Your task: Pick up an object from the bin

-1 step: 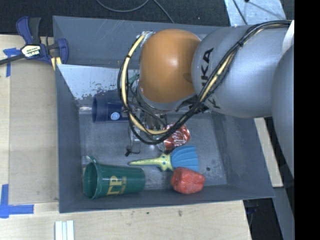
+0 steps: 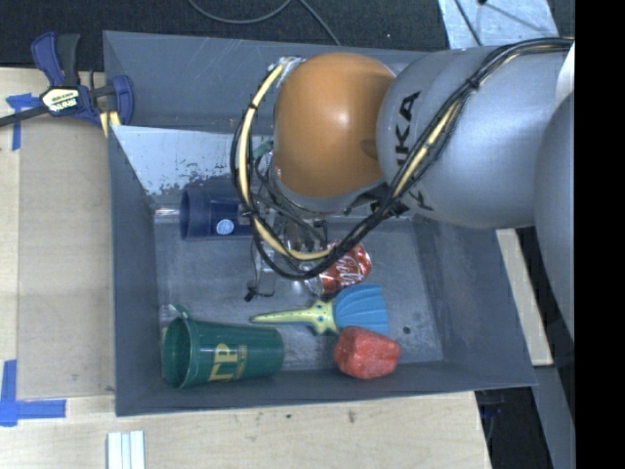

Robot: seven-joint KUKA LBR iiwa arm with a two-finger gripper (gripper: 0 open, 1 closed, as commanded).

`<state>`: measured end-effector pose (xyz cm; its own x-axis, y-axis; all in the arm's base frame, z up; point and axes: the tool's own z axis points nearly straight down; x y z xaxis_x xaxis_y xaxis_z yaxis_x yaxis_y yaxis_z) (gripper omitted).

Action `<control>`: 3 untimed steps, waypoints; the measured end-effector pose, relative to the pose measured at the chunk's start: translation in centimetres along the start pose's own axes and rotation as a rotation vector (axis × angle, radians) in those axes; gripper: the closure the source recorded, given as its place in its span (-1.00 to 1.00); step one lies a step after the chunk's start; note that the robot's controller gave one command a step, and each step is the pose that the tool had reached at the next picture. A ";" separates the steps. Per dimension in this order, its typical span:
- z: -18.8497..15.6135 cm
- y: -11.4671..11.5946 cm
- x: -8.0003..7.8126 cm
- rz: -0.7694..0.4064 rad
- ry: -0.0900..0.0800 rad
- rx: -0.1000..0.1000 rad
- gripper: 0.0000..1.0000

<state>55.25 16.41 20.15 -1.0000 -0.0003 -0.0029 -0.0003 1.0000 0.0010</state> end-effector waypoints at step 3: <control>0.4 -9.6 2.2 -0.197 -0.004 -0.003 -1.00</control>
Offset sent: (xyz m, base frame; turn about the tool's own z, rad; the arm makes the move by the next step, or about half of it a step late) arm -0.0358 -0.0880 0.0091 -0.1903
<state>53.05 6.85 19.75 -0.9805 -0.1962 -0.0078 -0.1962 0.9806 0.0028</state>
